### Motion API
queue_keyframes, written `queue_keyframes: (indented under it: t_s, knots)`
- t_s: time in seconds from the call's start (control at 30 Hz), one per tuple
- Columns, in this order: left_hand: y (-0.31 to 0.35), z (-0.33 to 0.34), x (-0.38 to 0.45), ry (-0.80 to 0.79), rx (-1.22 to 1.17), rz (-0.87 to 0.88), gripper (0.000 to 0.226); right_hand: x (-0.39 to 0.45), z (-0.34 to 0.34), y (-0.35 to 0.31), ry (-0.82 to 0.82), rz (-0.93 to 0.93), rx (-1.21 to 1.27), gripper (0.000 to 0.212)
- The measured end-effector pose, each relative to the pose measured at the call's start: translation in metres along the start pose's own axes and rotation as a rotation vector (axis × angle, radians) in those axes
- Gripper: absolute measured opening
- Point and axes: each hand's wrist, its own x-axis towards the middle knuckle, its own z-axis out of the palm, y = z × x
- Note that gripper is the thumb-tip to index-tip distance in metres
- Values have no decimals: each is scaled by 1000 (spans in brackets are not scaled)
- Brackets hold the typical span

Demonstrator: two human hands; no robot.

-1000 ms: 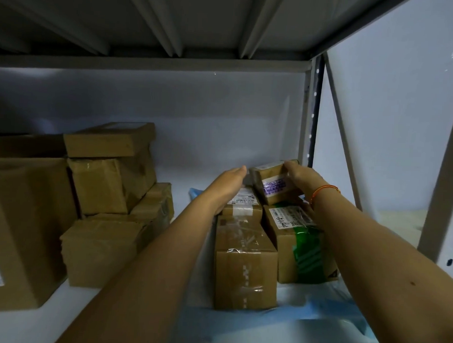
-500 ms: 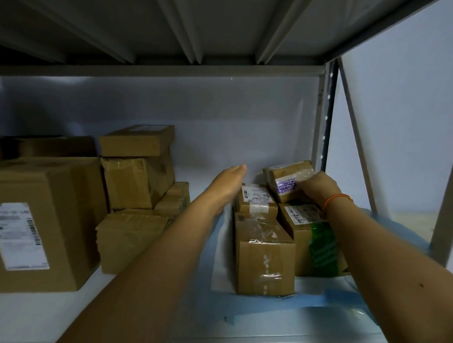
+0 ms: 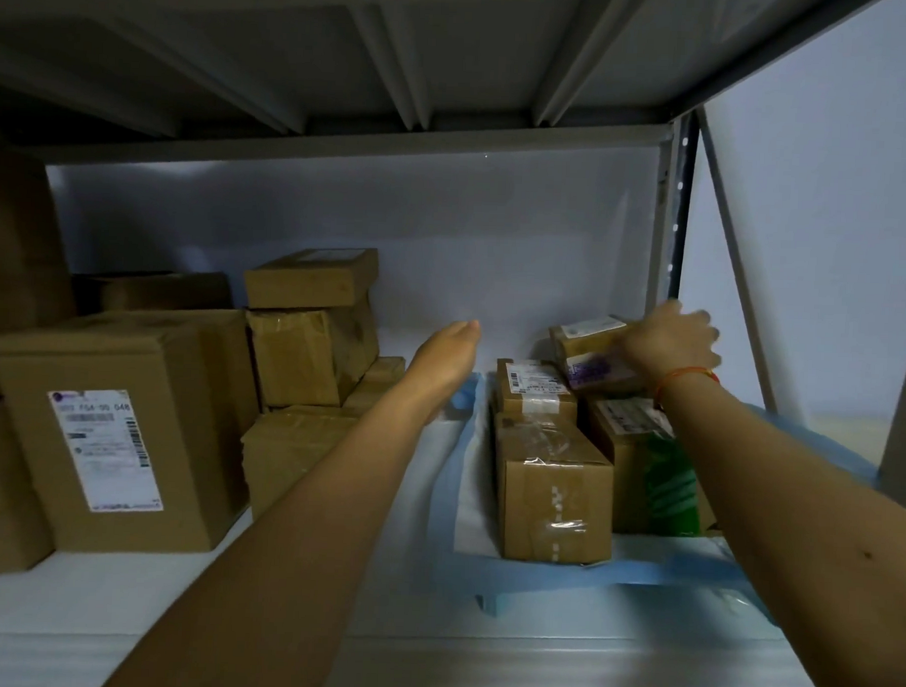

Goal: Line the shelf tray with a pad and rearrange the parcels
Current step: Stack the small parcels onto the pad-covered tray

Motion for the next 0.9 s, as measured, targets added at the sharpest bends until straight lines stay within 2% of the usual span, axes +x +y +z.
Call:
queue_keyframes:
  t_s: [0.07, 0.17, 0.3, 0.5, 0.6, 0.7, 0.73, 0.9]
  knots:
    - [-2, -7, -1, 81, -20, -16, 29, -9, -5, -28, 20, -111, 42, 63]
    - [-7, -26, -3, 213, -85, -35, 31, -32, -5, -73, -63, -335, 86, 46]
    - [-24, -64, -6, 389, -215, -91, 29, -77, 3, -124, -376, -570, 88, 32]
    - [-42, -116, -26, 556, -207, -143, 30, -139, 43, -166, -868, -652, -11, 50]
    - [-50, -127, -34, 552, -162, -152, 28, -162, 67, -171, -1057, -705, -184, 84]
    - [-57, -135, -37, 554, -126, -154, 24, -169, 102, -172, -1067, -802, -292, 128]
    - [-59, -137, -37, 551, -124, -164, 23, -168, 108, -171, -1056, -808, -282, 135]
    - [-64, -134, -40, 506, -132, -181, 28, -183, 82, -161, -1010, -849, -351, 100]
